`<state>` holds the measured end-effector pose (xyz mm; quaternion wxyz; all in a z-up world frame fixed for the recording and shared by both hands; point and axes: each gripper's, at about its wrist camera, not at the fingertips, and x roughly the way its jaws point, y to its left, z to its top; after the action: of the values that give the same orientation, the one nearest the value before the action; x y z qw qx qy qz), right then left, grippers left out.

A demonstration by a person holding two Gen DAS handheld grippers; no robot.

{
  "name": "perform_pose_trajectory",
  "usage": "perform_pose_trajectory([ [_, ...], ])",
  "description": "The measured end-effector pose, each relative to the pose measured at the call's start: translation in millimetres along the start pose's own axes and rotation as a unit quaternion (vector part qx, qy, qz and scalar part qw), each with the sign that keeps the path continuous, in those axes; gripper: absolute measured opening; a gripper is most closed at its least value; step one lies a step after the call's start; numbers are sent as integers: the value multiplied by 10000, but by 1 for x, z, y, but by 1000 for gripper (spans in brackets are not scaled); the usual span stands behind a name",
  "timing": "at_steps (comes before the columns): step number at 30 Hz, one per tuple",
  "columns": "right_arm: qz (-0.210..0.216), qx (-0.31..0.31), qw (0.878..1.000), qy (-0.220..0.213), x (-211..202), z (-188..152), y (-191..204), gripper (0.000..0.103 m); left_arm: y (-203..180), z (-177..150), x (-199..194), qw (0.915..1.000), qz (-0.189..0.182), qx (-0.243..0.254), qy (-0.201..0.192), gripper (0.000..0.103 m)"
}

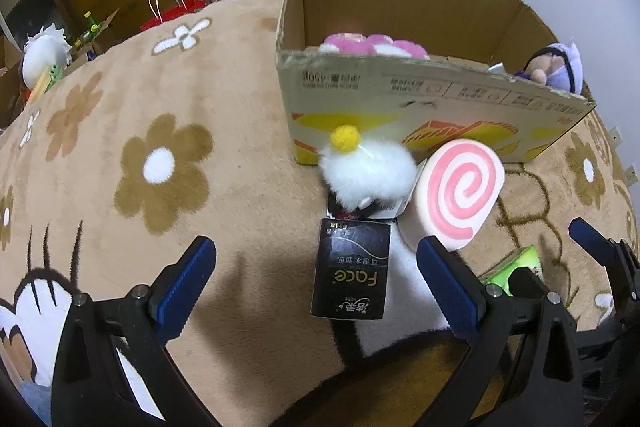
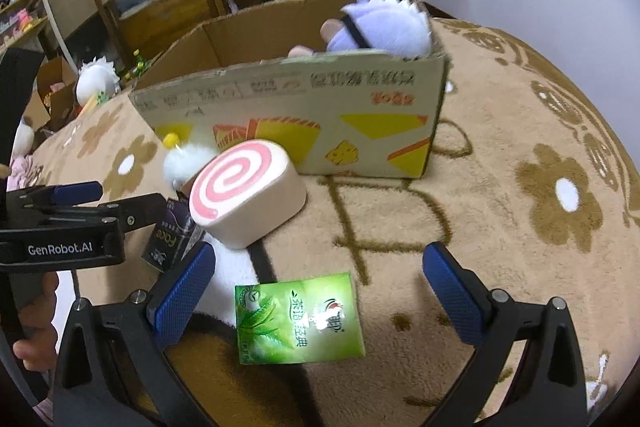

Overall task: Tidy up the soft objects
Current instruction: 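Lower the left tool to the black Face tissue pack while the right tool lowers to the green pouch, then close the left tool on the tissue pack while the right tool grasps the green pouch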

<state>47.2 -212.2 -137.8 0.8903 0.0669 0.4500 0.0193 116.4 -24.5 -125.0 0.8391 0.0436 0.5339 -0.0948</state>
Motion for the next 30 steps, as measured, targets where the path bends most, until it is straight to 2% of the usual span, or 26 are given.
perform_pose_trajectory([
  [4,-21,-186,9998,71,7,-4,5,103,2,-2,4,9999,-15,-86,-79,100],
  [12,-15,-300,9993,237,22,-10,10,103,11,-3,17,9994,-298,-174,-56,100],
  [21,74,-402,9984,385,34,-16,15,103,3,-7,32,9995,-300,-43,125,99],
  [23,107,-457,9980,419,37,-18,15,90,2,-8,35,9991,-373,-48,182,91],
  [24,127,-494,9977,436,38,-19,16,79,2,-8,37,9990,-388,-59,218,87],
  [27,74,-645,9971,387,37,-20,20,79,1,-10,40,9987,-422,-46,277,76],
  [30,42,-675,9970,378,38,-18,23,79,-2,-10,46,9978,-497,-77,420,56],
])
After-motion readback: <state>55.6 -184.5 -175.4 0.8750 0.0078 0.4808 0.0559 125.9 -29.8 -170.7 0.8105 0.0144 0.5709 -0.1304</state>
